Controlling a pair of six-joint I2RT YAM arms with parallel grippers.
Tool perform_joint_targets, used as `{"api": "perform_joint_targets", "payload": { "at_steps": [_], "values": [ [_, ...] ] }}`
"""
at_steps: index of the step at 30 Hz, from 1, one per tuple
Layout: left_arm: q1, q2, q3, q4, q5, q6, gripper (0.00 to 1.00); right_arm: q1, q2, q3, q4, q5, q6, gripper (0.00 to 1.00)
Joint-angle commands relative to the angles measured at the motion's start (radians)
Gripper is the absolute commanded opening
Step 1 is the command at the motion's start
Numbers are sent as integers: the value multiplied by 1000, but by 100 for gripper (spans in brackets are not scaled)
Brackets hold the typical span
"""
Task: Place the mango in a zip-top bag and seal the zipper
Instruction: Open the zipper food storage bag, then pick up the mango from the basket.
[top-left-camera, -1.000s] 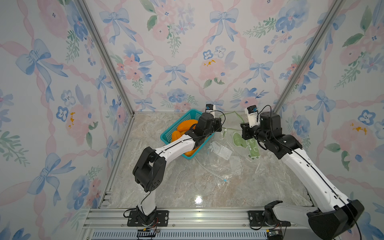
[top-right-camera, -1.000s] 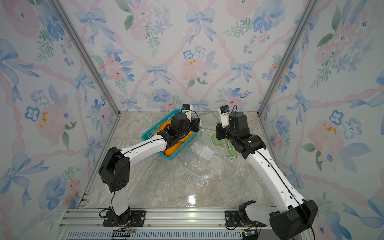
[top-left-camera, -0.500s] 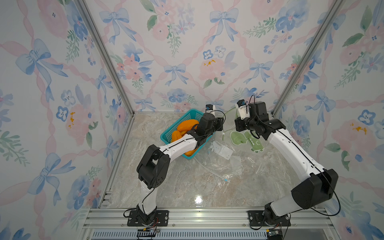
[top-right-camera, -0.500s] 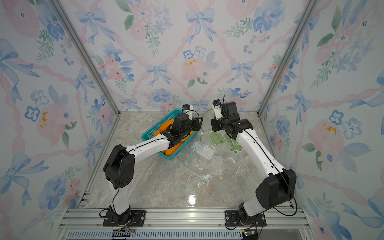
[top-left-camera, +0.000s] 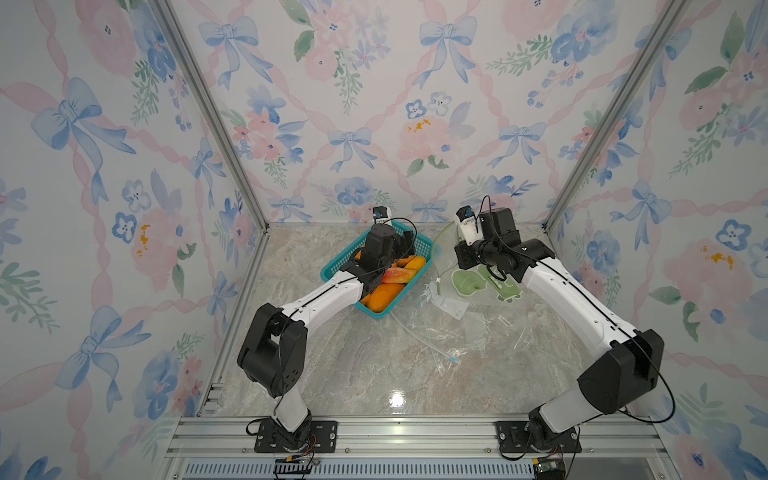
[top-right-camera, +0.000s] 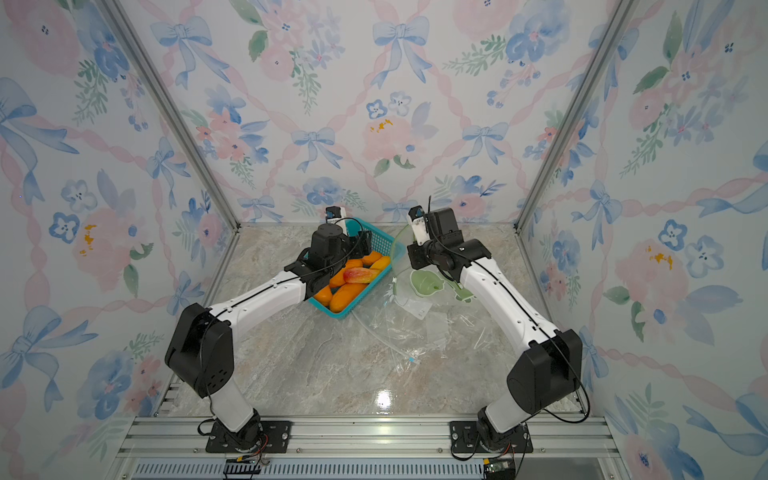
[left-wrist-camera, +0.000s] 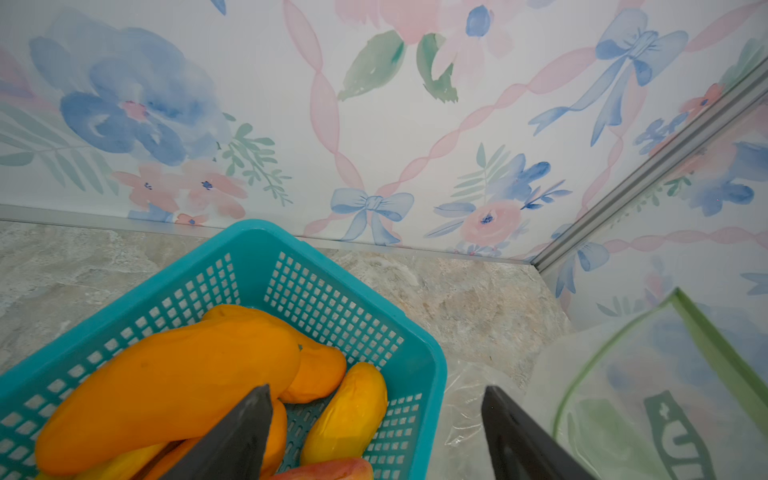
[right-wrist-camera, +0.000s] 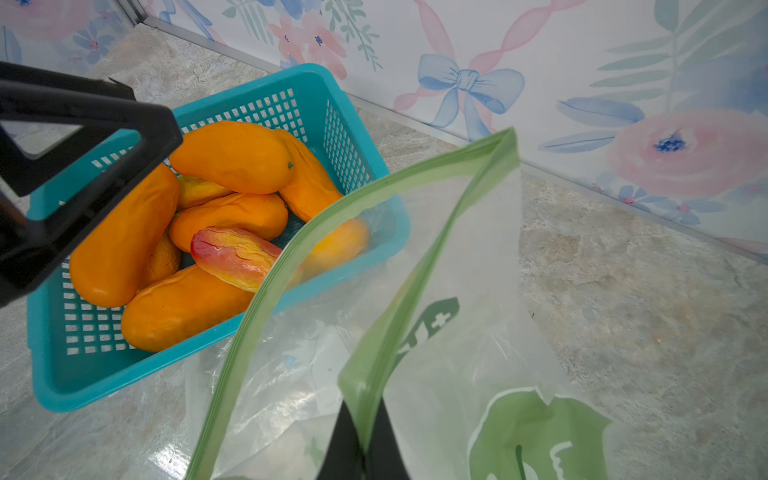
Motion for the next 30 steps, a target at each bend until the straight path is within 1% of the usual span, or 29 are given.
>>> {"api": "perform_joint_targets", "payload": {
  "at_steps": [1, 6, 8, 10, 14, 24, 30],
  "values": [
    [26, 32, 51, -214, -90, 99, 85, 20, 24, 10, -11, -3, 19, 4],
    [47, 45, 66, -366, -237, 123, 88, 30, 22, 8, -7, -3, 29, 4],
    [70, 47, 66, -406, -250, 110, 90, 32, 22, 7, -4, -4, 33, 4],
    [102, 47, 56, -430, -222, 96, 94, 33, 23, 6, -3, -4, 37, 4],
    [148, 61, 36, -450, -169, 80, 98, 38, 24, 5, -3, -6, 36, 5],
    [165, 129, 46, -485, -119, 74, 98, 40, 33, 4, -4, -5, 39, 5],
    [171, 134, 25, -514, -110, 58, 98, 41, 35, 2, -4, -7, 40, 5]
  ]
}}
